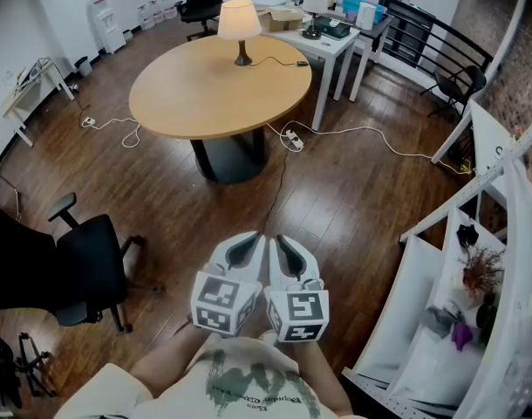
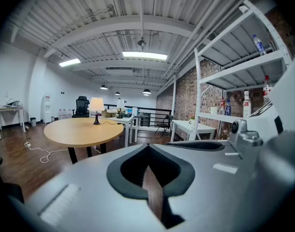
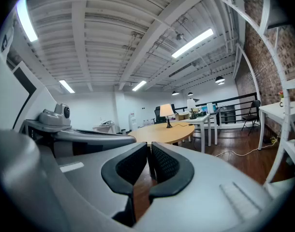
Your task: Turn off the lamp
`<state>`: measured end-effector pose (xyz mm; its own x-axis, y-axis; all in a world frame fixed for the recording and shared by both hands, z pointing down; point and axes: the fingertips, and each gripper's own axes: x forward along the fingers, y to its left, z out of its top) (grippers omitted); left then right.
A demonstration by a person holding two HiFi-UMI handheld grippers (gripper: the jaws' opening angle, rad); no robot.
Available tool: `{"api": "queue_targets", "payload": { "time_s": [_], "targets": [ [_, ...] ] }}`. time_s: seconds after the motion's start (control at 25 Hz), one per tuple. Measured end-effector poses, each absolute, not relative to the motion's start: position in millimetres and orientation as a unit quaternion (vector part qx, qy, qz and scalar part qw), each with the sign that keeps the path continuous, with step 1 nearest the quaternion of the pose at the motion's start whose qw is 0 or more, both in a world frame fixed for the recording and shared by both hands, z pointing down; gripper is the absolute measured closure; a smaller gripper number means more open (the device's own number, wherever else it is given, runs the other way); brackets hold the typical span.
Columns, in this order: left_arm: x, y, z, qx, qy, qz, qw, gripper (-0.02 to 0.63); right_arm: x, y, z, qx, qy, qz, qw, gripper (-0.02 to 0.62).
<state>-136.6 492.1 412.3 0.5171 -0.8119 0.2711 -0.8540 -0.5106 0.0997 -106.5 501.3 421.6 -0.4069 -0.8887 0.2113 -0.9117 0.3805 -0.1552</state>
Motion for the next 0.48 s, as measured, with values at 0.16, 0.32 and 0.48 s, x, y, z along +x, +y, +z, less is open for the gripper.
{"api": "queue_targets", "payload": {
  "time_s": [0.16,0.32,0.48],
  "targets": [
    [-132.3,478.1,424.9,0.862,-0.483,0.102,0.119,0.606,-97.2,484.5,427.8,0.546,-0.826,0.124,0.059,0.574],
    [-132.2,453.1,434.8,0.862,-0.478,0.104,0.133,0.606,-94.0,456.7,433.7,0.547,-0.826,0.121,0.069,0.574],
    [-136.7,408.5,439.2,0.865,-0.474,0.094,0.139,0.606,-96.8,414.1,439.0,0.552,-0.822,0.113,0.086,0.574]
  ]
}}
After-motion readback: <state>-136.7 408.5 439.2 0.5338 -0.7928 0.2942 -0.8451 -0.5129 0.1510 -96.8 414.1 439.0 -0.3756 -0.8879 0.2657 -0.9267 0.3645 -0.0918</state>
